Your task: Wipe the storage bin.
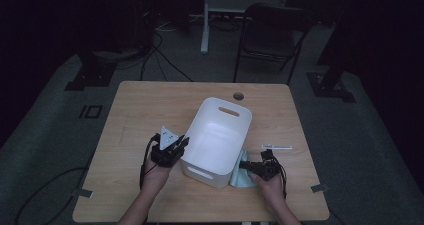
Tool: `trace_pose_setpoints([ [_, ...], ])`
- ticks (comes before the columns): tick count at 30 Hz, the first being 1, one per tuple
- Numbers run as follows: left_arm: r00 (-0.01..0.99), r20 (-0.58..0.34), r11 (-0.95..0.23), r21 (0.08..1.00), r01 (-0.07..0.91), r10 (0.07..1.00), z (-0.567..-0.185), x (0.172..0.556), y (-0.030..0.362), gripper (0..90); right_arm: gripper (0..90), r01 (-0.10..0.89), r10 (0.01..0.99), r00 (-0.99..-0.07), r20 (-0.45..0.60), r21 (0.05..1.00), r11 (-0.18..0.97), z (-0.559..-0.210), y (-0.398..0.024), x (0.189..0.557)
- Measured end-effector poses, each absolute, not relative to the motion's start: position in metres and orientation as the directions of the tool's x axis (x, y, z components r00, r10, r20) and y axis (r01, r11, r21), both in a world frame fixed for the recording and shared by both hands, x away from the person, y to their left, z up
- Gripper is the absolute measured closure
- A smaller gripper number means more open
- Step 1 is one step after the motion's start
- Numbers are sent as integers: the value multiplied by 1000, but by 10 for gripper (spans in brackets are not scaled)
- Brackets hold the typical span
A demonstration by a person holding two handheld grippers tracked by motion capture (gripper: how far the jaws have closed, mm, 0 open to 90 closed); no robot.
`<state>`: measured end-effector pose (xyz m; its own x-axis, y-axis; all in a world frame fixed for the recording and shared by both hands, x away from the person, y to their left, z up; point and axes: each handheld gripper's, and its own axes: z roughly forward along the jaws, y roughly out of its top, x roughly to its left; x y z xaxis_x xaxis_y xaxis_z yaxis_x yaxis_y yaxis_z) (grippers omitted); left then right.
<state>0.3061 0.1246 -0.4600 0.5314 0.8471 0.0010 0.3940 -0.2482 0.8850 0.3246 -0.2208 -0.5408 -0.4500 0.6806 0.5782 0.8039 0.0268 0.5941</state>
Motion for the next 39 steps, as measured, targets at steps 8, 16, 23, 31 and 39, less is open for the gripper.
trace_pose_setpoints([
  [8,520,-7,-235,887,398,854,-460,306,124,817,838,758,547,-543,637,652,-5,-511,-224,297],
  [16,541,-20,-239,883,405,841,-460,307,125,818,837,693,444,-631,636,719,-45,-489,-222,279],
  [23,551,-15,-248,882,401,835,-460,307,125,818,839,687,554,-613,563,727,21,-497,-215,280],
  [31,546,-3,-256,881,398,838,-459,307,123,815,839,749,622,-529,577,662,23,-521,-215,295],
  [39,545,-10,-250,882,400,838,-460,308,124,802,838,797,651,-468,598,603,20,-542,-218,311],
])
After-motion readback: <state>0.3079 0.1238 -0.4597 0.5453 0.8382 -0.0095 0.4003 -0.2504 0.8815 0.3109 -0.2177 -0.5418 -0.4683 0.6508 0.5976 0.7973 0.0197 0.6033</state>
